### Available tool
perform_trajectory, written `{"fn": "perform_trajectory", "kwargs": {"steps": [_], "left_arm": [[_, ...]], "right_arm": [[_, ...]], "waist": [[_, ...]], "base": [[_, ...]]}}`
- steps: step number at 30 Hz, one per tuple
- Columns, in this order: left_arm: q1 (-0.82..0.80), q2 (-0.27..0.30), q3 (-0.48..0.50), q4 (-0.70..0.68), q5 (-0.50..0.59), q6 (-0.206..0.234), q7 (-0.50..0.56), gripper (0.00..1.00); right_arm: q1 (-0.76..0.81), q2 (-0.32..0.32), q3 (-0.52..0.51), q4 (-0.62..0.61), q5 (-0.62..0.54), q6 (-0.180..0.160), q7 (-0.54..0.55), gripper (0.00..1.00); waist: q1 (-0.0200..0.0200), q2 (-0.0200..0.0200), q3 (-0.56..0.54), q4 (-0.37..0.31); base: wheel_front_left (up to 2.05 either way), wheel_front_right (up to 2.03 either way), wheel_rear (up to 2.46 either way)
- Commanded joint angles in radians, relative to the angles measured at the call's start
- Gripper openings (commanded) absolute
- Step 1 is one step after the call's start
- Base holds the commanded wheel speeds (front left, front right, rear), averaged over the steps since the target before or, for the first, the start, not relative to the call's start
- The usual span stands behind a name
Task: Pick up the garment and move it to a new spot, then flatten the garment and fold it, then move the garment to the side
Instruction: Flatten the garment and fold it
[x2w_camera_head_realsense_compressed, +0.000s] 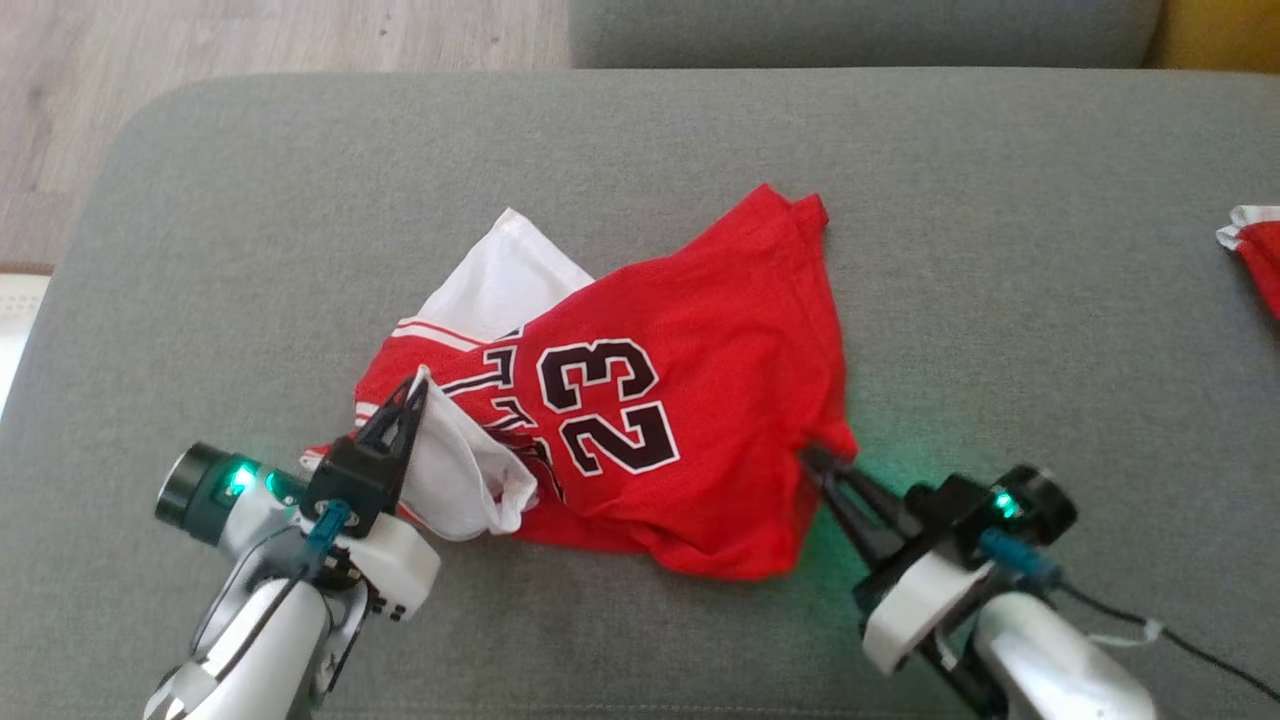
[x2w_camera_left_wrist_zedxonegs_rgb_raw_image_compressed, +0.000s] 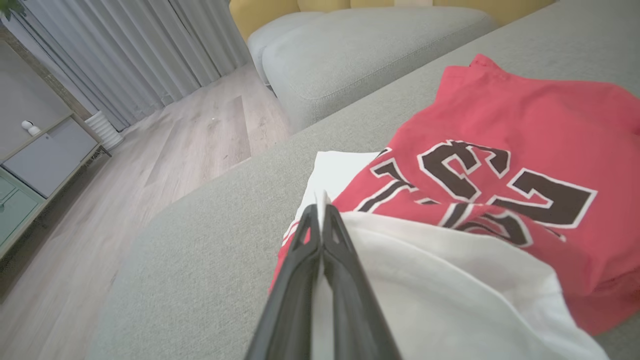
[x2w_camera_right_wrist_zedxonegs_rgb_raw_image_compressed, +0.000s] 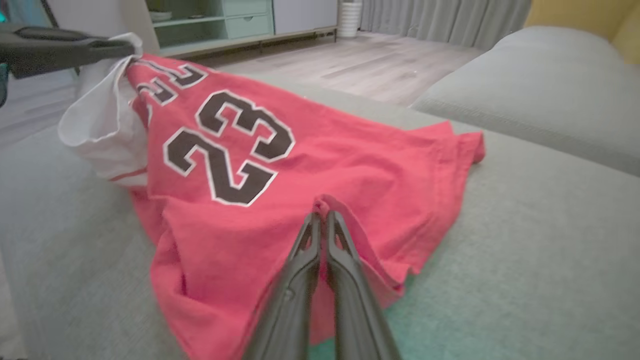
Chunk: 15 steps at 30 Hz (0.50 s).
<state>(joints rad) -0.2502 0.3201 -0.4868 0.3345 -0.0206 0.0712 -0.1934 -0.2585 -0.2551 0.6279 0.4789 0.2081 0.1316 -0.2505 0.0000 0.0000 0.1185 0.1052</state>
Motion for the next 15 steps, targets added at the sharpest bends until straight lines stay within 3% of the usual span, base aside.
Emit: {"fn": "perform_trajectory", "kwargs": {"steps": [1,7,12,15], "left_arm": [[-0.042,0.034,0.042,-0.031,-0.009,0.01,-0.018,0.0],[-0.073,0.067,0.053,-0.062,-0.01,0.001,-0.033,0.0],[-0.205,0.079,0.076,-0.094,-0.045,-0.056,-0.04,0.0],[-0.333,0.081,0.091,-0.098,-0.065,-0.102,-0.04,0.0]], "right_arm": [[-0.024,0.004,-0.034,-0.039,-0.015,-0.001,-0.011,0.0],[-0.004,-0.002,-0.249,-0.129,-0.058,-0.001,-0.011,0.0],[-0.048,-0.015,-0.425,-0.219,-0.103,-0.001,-0.011,0.0],[-0.097,-0.026,-0.478,-0.26,-0.123,-0.001,-0.011,0.0]], "waist": [[0.0,0.0,-0.01,-0.01],[0.0,0.0,-0.031,-0.056],[0.0,0.0,-0.018,-0.118],[0.0,0.0,0.006,-0.163]], "base": [[0.0,0.0,0.0],[0.0,0.0,0.0],[0.0,0.0,0.0],[0.0,0.0,0.0]]}}
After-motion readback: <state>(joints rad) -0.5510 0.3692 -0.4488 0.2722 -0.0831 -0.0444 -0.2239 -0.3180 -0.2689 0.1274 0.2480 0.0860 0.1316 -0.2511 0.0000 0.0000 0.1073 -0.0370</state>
